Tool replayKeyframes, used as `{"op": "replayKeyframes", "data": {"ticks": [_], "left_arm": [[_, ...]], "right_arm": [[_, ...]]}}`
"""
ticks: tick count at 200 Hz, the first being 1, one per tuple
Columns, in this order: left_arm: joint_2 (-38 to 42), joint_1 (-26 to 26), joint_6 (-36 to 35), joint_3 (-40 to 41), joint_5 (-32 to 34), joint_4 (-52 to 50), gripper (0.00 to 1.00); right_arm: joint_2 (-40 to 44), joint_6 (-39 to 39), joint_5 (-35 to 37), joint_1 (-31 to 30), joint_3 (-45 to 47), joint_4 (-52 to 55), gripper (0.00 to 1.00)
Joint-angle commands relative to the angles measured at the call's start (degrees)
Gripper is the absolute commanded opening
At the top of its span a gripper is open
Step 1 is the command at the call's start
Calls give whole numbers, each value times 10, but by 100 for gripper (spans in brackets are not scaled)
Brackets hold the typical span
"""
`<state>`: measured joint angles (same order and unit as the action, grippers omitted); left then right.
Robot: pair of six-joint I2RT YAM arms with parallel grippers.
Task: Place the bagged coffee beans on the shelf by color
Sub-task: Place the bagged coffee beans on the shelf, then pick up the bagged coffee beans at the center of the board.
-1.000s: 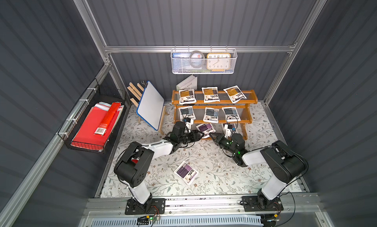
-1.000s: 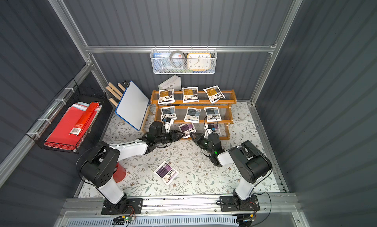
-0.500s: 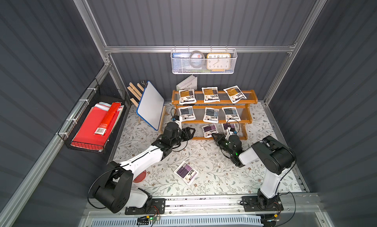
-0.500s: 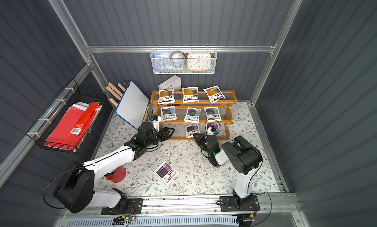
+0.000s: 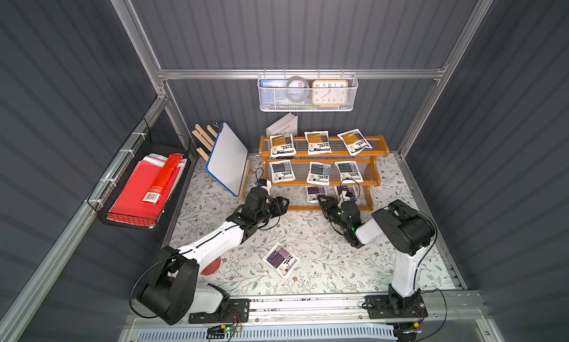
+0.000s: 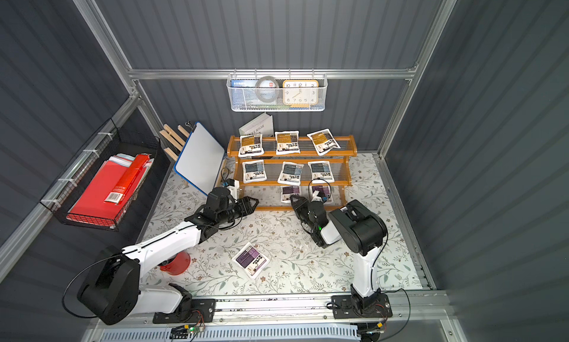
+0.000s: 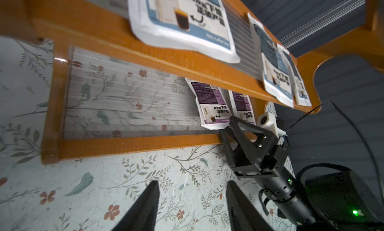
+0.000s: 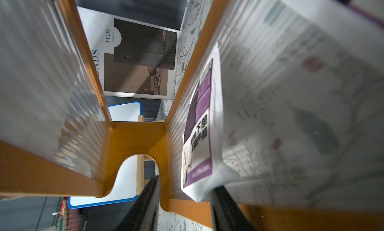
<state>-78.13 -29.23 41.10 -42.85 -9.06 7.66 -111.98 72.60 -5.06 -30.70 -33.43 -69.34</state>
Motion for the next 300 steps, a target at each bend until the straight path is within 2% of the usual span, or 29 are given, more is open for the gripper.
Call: {"op": "replayKeyframes", "data": {"ticks": [1,40,75,87,105,130,154,178,233,262,300], "left_arm": [[25,6,-27,17,13,-43,57],[33,9,-31,22,10,-53,57],[36,9,-39,24,8,-77,58],[39,10,-38,24,21,-91,58],[41,12,-16,26,78,-124,59],[44,18,55,37,169,-150,60],[42,22,119,37,222,-160,61],[55,24,163,37,277,-177,64],[60,28,173,39,301,-213,66],[87,29,191,63,306,-214,67],[102,29,162,66,295,-218,68]], "right_arm": [[25,-22,-41,1,3,47,55],[88,-103,-128,3,-11,240,58],[152,-235,-131,3,-22,428,57],[174,-296,-145,1,-25,471,54],[221,-381,-217,-14,-15,473,49],[263,-498,-259,-80,-57,562,44],[257,-603,-232,-163,-126,674,41],[225,-675,-196,-232,-180,752,40],[124,-718,-178,-301,-203,780,35],[98,-718,-172,-310,-193,767,34],[64,-706,-91,-304,-182,776,33]]}}
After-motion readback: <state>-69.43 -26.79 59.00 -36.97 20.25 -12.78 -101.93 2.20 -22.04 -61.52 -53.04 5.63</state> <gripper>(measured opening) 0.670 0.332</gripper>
